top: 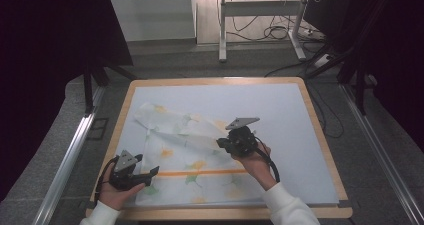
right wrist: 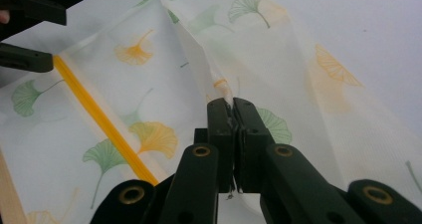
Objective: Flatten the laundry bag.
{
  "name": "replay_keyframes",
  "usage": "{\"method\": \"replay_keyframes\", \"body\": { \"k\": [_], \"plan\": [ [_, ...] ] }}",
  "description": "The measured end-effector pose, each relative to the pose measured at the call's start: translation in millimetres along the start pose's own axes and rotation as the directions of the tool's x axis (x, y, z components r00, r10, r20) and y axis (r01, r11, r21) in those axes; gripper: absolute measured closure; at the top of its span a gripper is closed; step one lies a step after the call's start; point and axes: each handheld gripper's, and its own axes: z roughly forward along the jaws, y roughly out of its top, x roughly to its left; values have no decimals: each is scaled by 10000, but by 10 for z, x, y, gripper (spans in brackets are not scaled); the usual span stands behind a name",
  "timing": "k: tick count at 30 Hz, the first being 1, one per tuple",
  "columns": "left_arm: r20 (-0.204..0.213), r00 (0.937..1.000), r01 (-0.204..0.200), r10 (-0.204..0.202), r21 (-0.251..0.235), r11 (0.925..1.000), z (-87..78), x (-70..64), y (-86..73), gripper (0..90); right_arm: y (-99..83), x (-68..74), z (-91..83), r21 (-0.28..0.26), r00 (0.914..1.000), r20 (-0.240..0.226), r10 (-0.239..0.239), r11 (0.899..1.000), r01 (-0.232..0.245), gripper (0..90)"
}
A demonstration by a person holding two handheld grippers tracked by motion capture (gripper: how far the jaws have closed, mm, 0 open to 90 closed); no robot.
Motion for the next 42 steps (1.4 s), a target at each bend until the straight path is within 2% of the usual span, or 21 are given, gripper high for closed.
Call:
{"method": "replay_keyframes", "body": {
  "k": [8, 19, 30, 42],
  "plan": [
    [37, 10000, -8, 8, 5, 10000, 4, -4, 1, 226, -21, -125, -35, -178, 9991, 275, 322, 9993, -317, 864],
    [-44, 9999, -127, 127, 46, 9999, 9, -12, 0, 227, -84, -286, -36, -162, 9952, 543, 811, 9966, -803, 864],
    [-65, 9999, -141, 141, 74, 9999, 14, -16, 0, 226, -87, -373, -58, -296, 9926, 774, 934, 9954, -914, 863],
    [-65, 9999, -152, 153, 85, 9998, 21, -24, 4, 226, 16, -504, -19, -531, 9913, 920, 943, 9946, -897, 864]
  ]
}}
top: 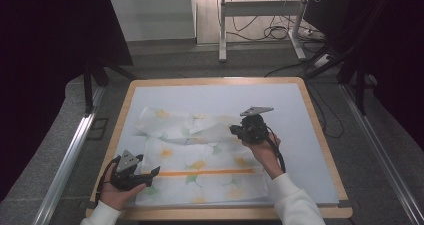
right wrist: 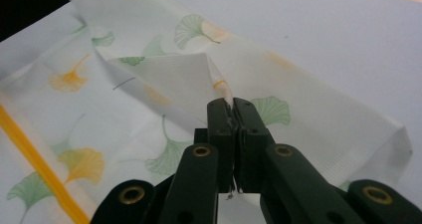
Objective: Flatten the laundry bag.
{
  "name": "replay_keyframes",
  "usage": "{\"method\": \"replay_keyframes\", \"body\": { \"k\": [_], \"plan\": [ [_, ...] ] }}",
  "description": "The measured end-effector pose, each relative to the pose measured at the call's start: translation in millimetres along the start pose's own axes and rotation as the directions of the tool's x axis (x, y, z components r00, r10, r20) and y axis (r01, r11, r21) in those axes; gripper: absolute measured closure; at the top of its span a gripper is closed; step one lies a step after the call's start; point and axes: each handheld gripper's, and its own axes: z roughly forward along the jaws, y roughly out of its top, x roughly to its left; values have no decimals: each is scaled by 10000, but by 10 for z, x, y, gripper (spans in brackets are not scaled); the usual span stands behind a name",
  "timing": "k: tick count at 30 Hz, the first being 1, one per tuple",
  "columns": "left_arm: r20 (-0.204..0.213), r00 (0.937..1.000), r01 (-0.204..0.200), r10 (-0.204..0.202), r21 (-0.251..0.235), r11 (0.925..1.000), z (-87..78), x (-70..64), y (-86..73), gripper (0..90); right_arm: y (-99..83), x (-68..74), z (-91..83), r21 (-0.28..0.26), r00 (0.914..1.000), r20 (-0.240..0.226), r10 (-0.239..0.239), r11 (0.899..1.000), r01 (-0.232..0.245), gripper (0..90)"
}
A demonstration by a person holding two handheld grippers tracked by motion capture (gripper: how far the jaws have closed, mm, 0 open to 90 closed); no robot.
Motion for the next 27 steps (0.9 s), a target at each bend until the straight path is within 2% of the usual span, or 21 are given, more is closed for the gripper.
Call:
{"method": "replay_keyframes", "body": {
  "k": [11, 20, 27],
  "plan": [
    [21, 10000, -12, 12, 10, 10000, 3, -1, 2, 226, 67, -265, 15, -305, 9980, 171, 614, 9977, -609, 864],
    [104, 9999, -15, 15, 30, 10000, 15, 2, 5, 227, 72, -477, 129, -308, 9945, 375, 982, 9948, -971, 864],
    [82, 10000, -2, 2, 19, 10000, 14, 1, 5, 227, 123, -533, 162, -437, 9932, 353, 1109, 9930, -1093, 864]
  ]
}}
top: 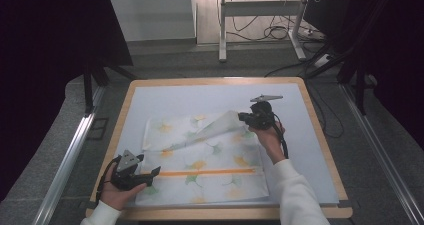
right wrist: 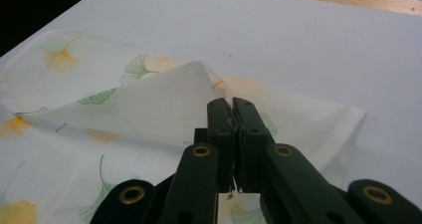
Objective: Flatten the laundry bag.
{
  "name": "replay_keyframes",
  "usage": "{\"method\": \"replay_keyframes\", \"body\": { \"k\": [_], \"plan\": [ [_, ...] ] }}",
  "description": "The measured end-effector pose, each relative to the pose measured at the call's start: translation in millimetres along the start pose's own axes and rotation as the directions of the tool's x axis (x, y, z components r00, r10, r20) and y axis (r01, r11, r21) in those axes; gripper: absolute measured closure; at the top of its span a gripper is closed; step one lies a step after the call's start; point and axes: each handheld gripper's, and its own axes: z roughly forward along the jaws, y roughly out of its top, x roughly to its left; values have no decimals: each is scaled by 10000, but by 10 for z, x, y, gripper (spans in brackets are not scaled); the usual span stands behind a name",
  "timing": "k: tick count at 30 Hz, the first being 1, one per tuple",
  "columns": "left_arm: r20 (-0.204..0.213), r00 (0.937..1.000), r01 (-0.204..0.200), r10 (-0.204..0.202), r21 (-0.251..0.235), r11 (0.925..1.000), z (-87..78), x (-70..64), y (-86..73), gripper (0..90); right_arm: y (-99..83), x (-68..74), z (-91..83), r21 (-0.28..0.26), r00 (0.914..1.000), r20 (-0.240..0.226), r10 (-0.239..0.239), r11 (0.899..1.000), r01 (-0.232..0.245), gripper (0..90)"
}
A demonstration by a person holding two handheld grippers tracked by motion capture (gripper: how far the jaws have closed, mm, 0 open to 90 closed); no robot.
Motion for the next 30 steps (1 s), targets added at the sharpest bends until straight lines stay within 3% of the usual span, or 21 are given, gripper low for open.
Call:
{"method": "replay_keyframes", "body": {
  "k": [6, 11, 20, 30],
  "plan": [
    [61, 10000, -4, 4, -8, 10000, 1, -12, 7, 226, 47, -58, 8, -84, 9999, 118, 90, 9999, -89, 864],
    [106, 9999, 8, -8, 3, 10000, 8, -10, 7, 226, 133, -182, 64, -74, 9979, 61, 645, 9979, -644, 864],
    [323, 9995, -14, 14, -18, 10000, 21, -3, 6, 226, 235, -345, 276, 107, 9910, 377, 1283, 9916, -1287, 864],
    [533, 9986, -13, 17, -79, 10000, 6, -15, 0, 225, 289, -493, 379, 45, 9839, 654, 1666, 9859, -1672, 864]
  ]
}}
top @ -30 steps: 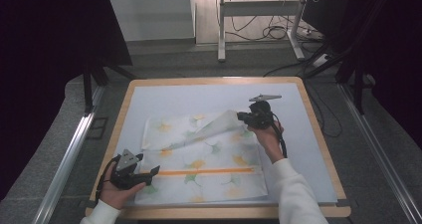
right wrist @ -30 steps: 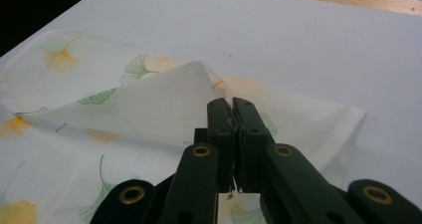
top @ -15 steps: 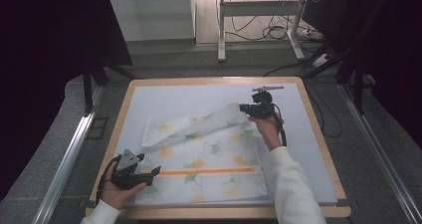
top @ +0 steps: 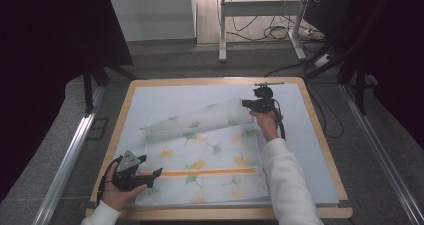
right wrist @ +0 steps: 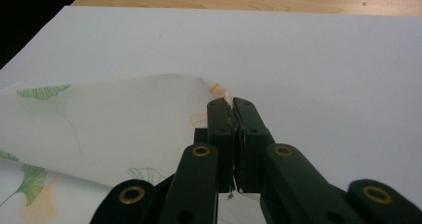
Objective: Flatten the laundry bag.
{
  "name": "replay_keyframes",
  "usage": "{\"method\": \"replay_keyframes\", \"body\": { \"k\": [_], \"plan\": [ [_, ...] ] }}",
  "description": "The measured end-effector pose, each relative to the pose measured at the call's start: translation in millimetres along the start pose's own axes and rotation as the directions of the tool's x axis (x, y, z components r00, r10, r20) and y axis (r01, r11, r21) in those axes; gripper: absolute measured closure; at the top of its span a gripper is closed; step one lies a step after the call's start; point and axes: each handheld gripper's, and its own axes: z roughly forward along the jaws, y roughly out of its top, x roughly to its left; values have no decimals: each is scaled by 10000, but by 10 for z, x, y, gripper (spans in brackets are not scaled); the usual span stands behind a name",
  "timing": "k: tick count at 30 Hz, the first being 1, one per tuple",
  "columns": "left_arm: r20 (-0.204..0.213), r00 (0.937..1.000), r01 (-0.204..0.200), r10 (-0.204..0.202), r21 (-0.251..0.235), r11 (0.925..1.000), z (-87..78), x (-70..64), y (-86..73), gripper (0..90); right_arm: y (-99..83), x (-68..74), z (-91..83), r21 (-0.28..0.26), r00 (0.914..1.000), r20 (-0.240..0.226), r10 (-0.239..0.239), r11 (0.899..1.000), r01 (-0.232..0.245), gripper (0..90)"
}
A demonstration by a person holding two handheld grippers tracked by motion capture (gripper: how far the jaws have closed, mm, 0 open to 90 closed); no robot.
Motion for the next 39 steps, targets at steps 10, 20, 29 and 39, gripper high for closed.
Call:
{"method": "replay_keyframes", "body": {
  "k": [10, 20, 29, 39],
  "plan": [
    [29, 10000, -12, 12, -14, 10000, 11, 1, 13, 225, 24, -129, 37, -168, 9997, 241, 101, 9998, -97, 862],
    [-80, 10000, -27, 25, -260, 9997, -26, -3, 14, 230, -3, -296, 92, -690, 9967, 802, 155, 9976, -100, 826],
    [-75, 9999, -72, 70, -195, 9998, -17, -7, 10, 229, 36, -270, -103, -1351, 9913, 1316, -16, 9906, 196, 510],
    [-80, 9999, -122, 121, -191, 9997, -20, -19, 15, 228, -53, 11, -303, -618, 9903, -92, -1388, 9885, 1380, 855]
  ]
}}
